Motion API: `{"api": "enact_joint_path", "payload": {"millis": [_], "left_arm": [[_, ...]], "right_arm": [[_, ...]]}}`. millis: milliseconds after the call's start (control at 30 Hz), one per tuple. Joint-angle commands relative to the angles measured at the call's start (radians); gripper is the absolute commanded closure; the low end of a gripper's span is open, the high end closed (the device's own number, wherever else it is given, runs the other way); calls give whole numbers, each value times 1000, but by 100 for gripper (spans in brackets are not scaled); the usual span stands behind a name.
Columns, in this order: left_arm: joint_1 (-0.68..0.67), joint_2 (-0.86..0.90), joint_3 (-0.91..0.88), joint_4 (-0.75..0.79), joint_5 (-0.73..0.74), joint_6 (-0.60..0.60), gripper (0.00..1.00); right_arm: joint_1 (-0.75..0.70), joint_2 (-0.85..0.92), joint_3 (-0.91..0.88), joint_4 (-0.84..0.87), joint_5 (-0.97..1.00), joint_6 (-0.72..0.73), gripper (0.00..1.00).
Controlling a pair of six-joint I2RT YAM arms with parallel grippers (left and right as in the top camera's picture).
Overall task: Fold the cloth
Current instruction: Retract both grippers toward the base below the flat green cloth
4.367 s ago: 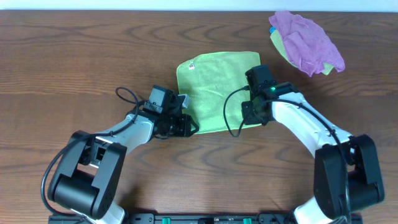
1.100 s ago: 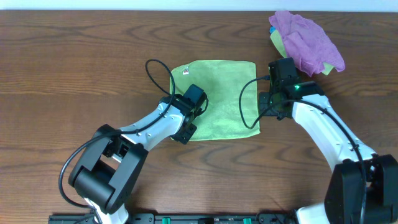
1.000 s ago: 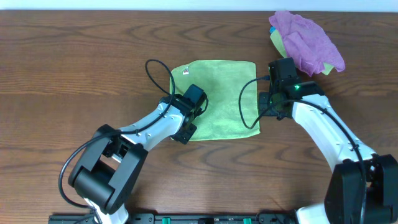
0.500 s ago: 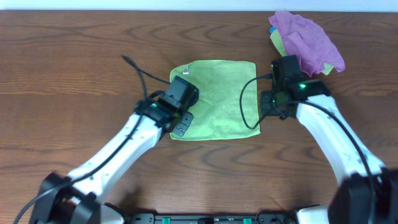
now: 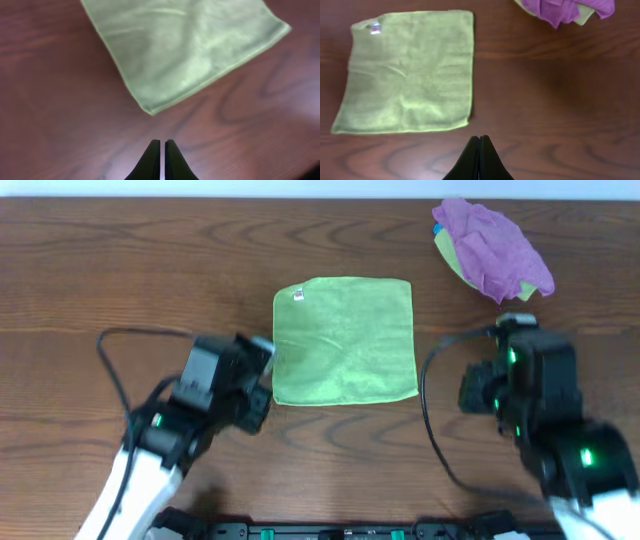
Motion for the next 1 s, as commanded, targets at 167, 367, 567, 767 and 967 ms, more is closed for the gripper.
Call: {"api": "enact_joint_path", "payload": {"millis": [167, 367, 567, 767, 967], "left_arm": [[4, -173, -262, 101, 150, -119, 94], [5, -156, -410, 315, 187, -196, 94], [5, -106, -427, 337, 134, -214, 94], [10, -14, -427, 407, 90, -252, 94], [55, 100, -427, 520, 175, -259, 95]], "right_arm": [[113, -209, -257, 2, -31, 209, 98], [118, -235, -433, 144, -145, 241, 99], [118, -228, -543, 257, -175, 280, 99], [117, -163, -574, 289, -179, 280, 99], [117, -21, -576, 351, -183, 272, 99]]}}
